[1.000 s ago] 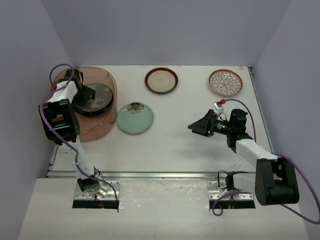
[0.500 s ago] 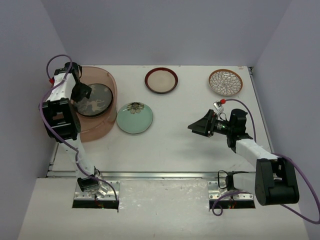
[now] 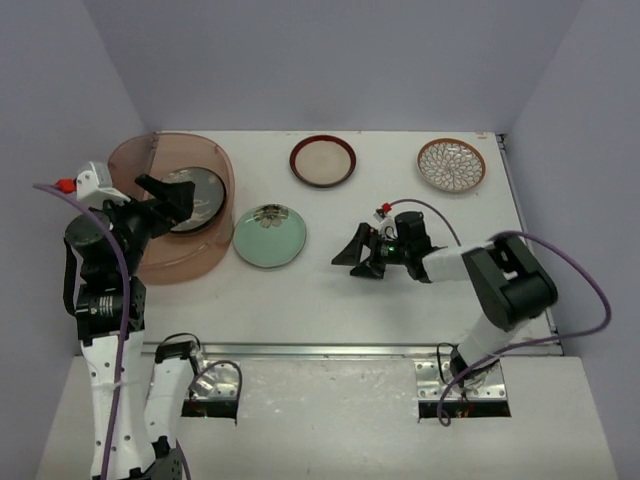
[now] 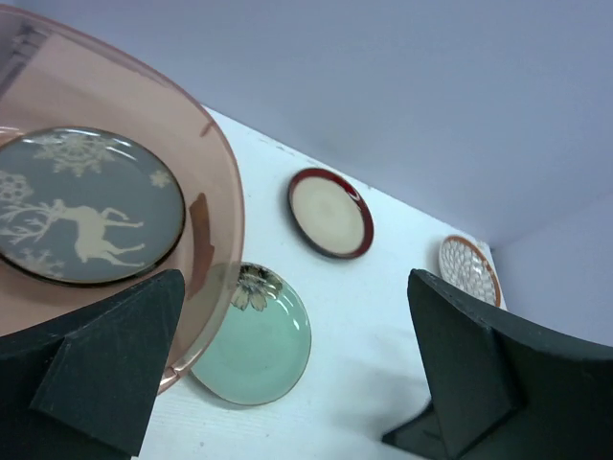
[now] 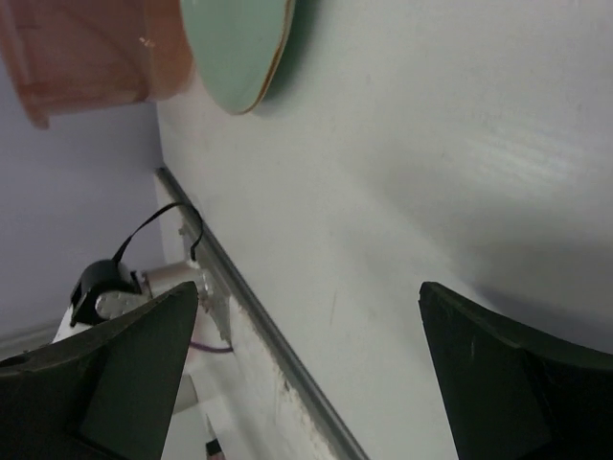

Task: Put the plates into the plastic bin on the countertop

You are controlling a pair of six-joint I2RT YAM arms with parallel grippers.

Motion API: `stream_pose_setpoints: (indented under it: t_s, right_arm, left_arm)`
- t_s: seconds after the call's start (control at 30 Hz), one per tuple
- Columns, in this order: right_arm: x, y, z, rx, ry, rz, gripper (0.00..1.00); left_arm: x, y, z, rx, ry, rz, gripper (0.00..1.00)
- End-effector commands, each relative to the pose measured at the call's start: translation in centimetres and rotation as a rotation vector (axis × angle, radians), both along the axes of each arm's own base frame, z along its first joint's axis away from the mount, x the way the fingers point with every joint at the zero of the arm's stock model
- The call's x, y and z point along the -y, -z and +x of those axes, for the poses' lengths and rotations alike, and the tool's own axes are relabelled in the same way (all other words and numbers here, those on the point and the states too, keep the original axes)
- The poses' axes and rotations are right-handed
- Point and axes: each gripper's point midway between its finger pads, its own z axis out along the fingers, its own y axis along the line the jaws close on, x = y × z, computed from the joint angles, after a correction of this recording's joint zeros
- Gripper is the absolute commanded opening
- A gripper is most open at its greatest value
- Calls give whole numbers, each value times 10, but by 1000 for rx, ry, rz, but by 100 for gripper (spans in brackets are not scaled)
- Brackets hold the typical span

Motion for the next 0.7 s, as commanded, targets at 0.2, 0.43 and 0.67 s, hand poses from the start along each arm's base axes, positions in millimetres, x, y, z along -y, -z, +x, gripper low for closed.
stream_pose_setpoints:
  t_s: [0.2, 0.43, 0.67]
  right_arm:
    - [-79, 67, 94, -71, 28, -118, 81]
    - [-93, 108, 115, -193, 57, -192, 56]
    - [-102, 121, 113, -238, 38, -174, 1]
  left_arm:
    - [29, 55, -10, -142, 125, 122, 100]
    - [39, 58, -11, -175, 171, 118, 100]
    - [43, 57, -12, -168, 195, 113, 100]
